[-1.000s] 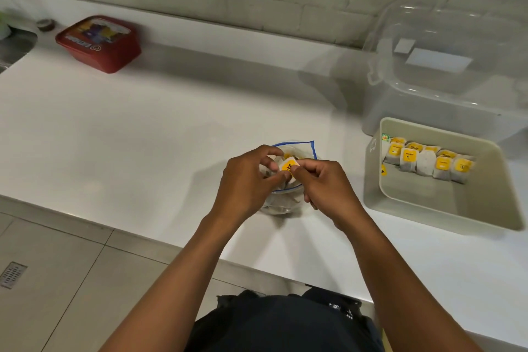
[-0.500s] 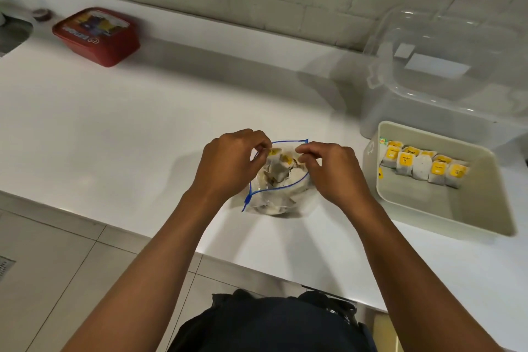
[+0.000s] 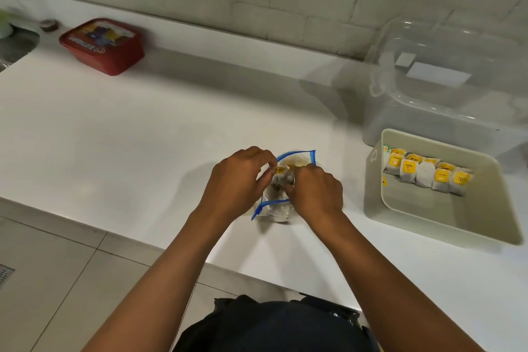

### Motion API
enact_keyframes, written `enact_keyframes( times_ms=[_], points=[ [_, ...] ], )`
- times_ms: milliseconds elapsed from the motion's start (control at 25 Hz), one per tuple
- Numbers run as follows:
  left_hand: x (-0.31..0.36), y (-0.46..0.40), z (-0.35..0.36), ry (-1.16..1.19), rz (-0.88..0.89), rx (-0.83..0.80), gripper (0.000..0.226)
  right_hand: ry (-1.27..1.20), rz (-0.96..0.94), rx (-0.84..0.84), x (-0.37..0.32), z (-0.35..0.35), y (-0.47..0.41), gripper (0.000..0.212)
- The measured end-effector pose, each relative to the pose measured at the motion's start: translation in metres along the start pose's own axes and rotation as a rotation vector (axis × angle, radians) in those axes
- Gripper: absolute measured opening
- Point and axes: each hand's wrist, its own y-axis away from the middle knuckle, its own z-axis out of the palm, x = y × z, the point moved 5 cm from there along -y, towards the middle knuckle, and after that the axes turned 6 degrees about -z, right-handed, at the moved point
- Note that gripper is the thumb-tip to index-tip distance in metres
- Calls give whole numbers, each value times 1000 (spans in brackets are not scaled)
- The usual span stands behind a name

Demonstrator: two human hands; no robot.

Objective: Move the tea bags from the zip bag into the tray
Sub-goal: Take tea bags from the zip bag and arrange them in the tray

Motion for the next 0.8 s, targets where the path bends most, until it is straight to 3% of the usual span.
enact_keyframes(
  times_ms=[520, 640, 800],
  points=[
    [-10, -2, 0, 27, -77, -31, 6, -86, -56, 99, 1, -7, 3, 22],
    [-9, -2, -6, 96, -141, -19, 4, -412, 47, 103, 22, -15, 5, 25],
    [-3, -3, -9, 233, -218, -35, 8, -1075, 241, -23, 34, -18, 11, 26]
  ],
)
